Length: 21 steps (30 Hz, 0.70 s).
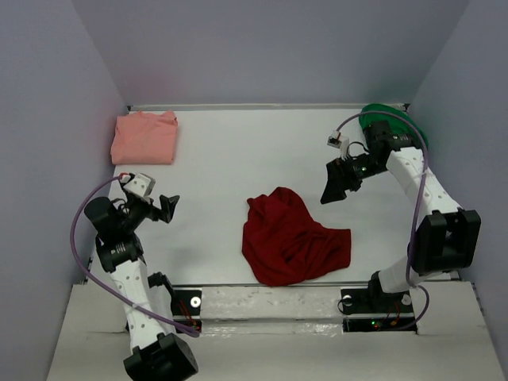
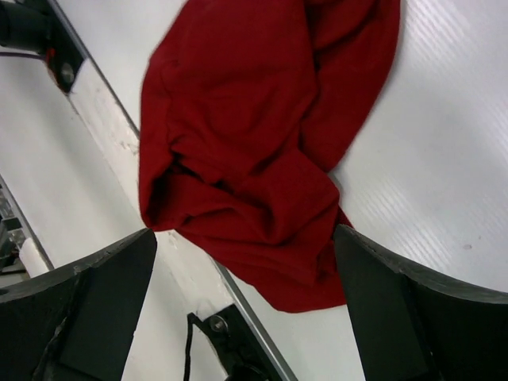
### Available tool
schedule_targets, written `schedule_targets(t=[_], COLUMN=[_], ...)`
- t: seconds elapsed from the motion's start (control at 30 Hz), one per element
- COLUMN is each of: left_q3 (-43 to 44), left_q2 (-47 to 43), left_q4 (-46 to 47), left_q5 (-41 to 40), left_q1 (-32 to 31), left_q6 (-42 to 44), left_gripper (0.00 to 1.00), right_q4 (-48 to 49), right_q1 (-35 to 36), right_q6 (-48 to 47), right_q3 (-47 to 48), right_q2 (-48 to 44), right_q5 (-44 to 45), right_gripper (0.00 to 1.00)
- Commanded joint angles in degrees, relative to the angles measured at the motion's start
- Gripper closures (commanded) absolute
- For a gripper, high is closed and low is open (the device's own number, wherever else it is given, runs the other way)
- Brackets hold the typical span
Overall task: Fold and stack the t-shirts
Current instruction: Move the tshirt to the center of the board, then flatten out the tshirt
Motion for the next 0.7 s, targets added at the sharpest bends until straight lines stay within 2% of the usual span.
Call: schedule_targets(t=[0.0, 0.13, 0.4, 0.5, 0.6, 0.67], left_q3=[5.2, 9.7, 12.7, 12.0, 11.0, 9.9], left_q2=[4.2, 9.5, 15.3, 14.6, 12.4, 11.1], left_q4=[-1.7, -6.1, -9.2, -7.9, -7.1, -6.5], left_q5=[2.3, -6.0, -4.9, -5.1, -6.6, -7.8], left_q1=[-3.5, -13.0, -16.2, -16.2, -16.2, -16.2], left_q6=[2.0, 5.4, 7.6, 6.6, 6.4, 6.3], left_gripper=[0.01, 0.01, 0.01, 0.01, 0.01, 0.01], right_q4=[9.7, 8.9, 3.3, -2.9, -6.6, -7.4], right_q1=[0.0, 0.0, 1.6, 6.3, 11.4, 16.5], right_q6=[3.3, 2.6, -3.2, -7.5, -8.1, -7.8], right_q3=[-4.9, -6.4, -4.2, 1.0, 4.6, 8.1], right_q2=[-0.5, 2.5, 6.4, 12.0, 17.0, 19.1], right_q5=[6.6, 6.7, 7.4, 3.9, 2.3, 1.6], right_gripper=[0.03, 0.06, 0.07, 0.25, 0.34, 0.5])
